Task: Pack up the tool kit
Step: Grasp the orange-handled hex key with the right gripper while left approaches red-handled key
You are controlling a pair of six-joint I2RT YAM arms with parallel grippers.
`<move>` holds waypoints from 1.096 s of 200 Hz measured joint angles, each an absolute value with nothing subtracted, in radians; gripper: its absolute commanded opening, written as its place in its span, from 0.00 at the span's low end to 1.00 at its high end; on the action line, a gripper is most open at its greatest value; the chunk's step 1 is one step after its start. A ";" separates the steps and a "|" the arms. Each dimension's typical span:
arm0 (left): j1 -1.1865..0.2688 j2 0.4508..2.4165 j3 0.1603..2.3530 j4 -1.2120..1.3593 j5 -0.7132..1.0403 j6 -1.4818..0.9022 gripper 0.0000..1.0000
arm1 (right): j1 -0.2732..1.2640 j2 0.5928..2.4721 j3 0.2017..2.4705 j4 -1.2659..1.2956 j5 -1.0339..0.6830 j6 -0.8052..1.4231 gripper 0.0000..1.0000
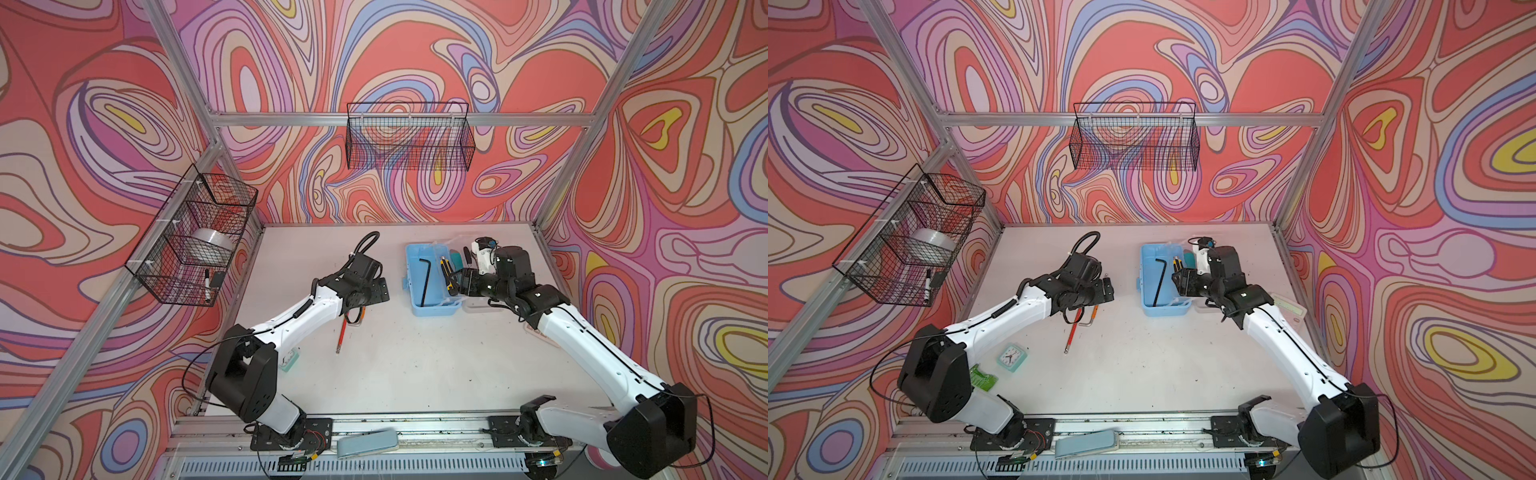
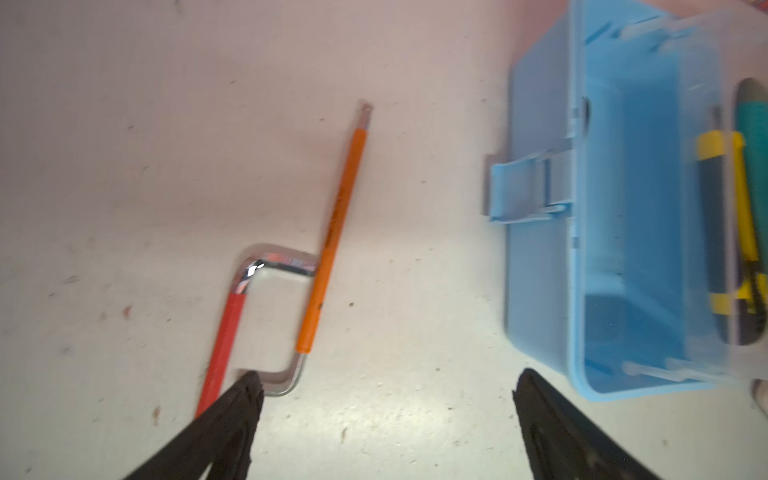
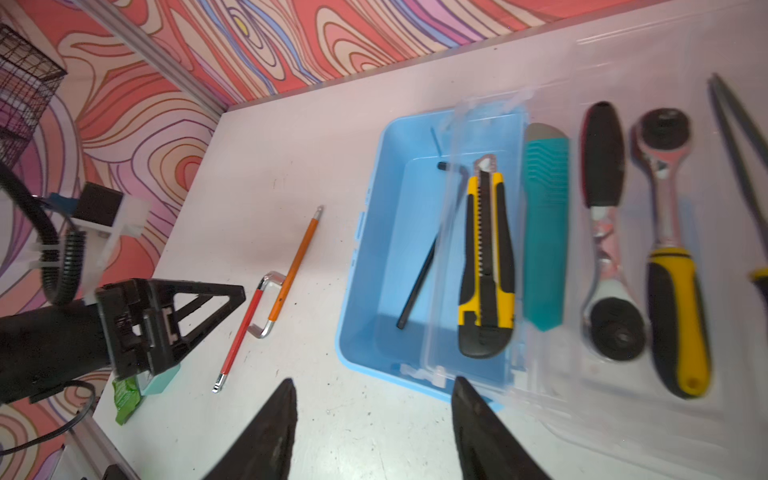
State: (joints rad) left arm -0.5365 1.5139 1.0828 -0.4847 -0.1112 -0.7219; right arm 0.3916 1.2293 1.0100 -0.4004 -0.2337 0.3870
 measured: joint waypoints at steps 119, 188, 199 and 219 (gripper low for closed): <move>-0.332 1.297 0.725 -0.505 -0.186 -0.769 1.00 | 0.812 1.764 1.332 -0.386 0.102 0.584 0.58; -0.307 1.282 0.654 -0.490 -0.155 -0.768 0.99 | 0.871 2.144 1.672 -0.507 0.191 0.609 0.50; -0.307 1.282 0.654 -0.486 -0.153 -0.763 0.99 | 0.873 2.183 1.705 -0.524 0.197 0.612 0.50; -0.307 1.282 0.654 -0.480 -0.147 -0.753 0.98 | 0.874 2.226 1.739 -0.549 0.202 0.616 0.49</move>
State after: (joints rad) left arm -0.3073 1.2816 0.6544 -0.4797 -0.1474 -0.7528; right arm 0.8742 2.2261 1.7393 -0.5491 0.2016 0.6159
